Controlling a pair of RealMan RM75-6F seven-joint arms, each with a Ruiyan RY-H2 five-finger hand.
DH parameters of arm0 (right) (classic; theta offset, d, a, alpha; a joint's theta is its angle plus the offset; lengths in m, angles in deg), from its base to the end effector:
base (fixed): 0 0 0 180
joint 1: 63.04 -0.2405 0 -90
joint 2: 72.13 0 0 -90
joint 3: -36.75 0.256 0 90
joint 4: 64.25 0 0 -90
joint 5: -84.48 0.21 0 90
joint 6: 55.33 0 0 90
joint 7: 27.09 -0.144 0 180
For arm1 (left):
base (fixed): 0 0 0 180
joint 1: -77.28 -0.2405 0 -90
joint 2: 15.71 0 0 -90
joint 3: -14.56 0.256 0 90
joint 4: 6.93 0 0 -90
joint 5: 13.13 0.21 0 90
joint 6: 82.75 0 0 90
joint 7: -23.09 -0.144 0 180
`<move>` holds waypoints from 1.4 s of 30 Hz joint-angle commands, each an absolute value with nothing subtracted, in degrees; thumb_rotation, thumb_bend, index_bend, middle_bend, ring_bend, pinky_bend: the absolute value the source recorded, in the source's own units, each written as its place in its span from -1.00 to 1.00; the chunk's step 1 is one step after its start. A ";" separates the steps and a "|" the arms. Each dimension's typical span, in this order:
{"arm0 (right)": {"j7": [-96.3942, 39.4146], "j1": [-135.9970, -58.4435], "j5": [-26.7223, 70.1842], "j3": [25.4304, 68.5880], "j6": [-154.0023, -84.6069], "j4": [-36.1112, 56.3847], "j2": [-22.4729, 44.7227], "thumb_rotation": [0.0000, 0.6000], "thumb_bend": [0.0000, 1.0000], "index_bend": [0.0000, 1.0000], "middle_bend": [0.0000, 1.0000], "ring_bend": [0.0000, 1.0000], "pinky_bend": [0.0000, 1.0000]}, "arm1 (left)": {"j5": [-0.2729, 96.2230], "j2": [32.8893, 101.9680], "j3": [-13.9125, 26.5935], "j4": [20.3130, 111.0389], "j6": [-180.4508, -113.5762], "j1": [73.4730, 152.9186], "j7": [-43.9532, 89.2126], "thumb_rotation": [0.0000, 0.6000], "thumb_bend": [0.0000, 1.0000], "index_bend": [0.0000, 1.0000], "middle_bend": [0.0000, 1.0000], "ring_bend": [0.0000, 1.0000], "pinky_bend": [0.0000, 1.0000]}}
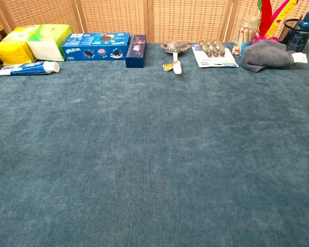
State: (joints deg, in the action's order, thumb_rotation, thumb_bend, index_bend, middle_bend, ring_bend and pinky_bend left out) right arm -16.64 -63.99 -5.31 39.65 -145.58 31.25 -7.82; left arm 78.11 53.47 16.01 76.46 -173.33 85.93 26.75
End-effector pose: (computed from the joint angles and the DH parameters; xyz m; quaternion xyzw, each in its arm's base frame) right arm -0.2976 -0.1593 0.1620 0.6047 -0.3300 0.3703 0.6232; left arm -0.3092 0.1873 0.1416 -0.6297 -0.3402 -0.4288 0.5512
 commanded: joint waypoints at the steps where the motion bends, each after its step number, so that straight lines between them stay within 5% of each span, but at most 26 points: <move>1: -16.96 -63.91 -5.25 39.73 -145.73 31.31 -7.97 -0.02 -1.00 -1.00 -1.00 -1.00 -1.00 | 78.05 53.52 15.81 76.73 -172.89 85.93 26.66 -1.00 -1.00 -0.78 -1.00 -1.00 -1.00; 9: -17.79 -63.64 -5.12 39.85 -146.12 31.59 -8.39 -0.02 -1.00 -1.00 -1.00 -1.00 -1.00 | 78.43 53.73 15.13 76.24 -172.14 86.21 26.47 -1.00 -1.00 -0.77 -0.96 -0.99 -1.00; 12: -18.23 -63.63 -4.78 40.06 -146.12 31.61 -8.52 -0.02 -1.00 -1.00 -1.00 -1.00 -1.00 | 79.59 54.46 13.82 74.45 -172.32 87.55 25.52 -1.00 -1.00 -0.41 -0.43 -0.61 -1.00; 13: -18.34 -63.66 -4.70 40.12 -146.06 31.63 -8.55 -0.02 -1.00 -1.00 -1.00 -1.00 -1.00 | 80.22 55.05 12.96 73.35 -173.00 88.18 24.76 -1.00 -1.00 -0.09 -0.03 -0.26 -0.90; 15: -18.54 -63.74 -4.70 40.19 -146.00 31.71 -8.60 -0.02 -1.00 -1.00 -1.00 -1.00 -1.00 | 82.95 57.51 10.48 69.29 -176.56 89.91 24.32 -1.00 -1.00 0.54 0.64 0.43 -0.33; 17: -18.66 -63.74 -4.81 40.22 -146.09 31.75 -8.62 -0.02 -1.00 -1.00 -1.00 -1.00 -1.00 | 86.75 60.88 8.01 62.85 -181.84 92.00 24.71 -1.00 -1.00 0.98 0.99 0.94 0.67; 19: -18.74 -63.73 -4.89 40.22 -146.17 31.74 -8.61 -0.02 -1.00 -1.00 -1.00 -1.00 -1.00 | 89.10 62.68 6.99 58.76 -183.98 93.82 24.74 -1.00 -1.00 1.00 1.00 1.00 0.99; 27: -18.98 -63.72 -4.81 40.20 -146.04 31.76 -8.55 -0.02 -1.00 -1.00 -1.00 -1.00 -1.00 | 94.06 60.29 6.99 59.96 -173.00 103.05 12.41 -0.74 -1.00 1.00 1.00 1.00 1.00; 42: -19.49 -63.83 -3.89 40.59 -145.62 31.79 -8.62 -0.02 -1.00 -1.00 -1.00 -1.00 -1.00 | 112.37 59.88 9.37 60.37 -159.51 123.17 -3.73 -0.69 -1.00 1.00 1.00 1.00 1.00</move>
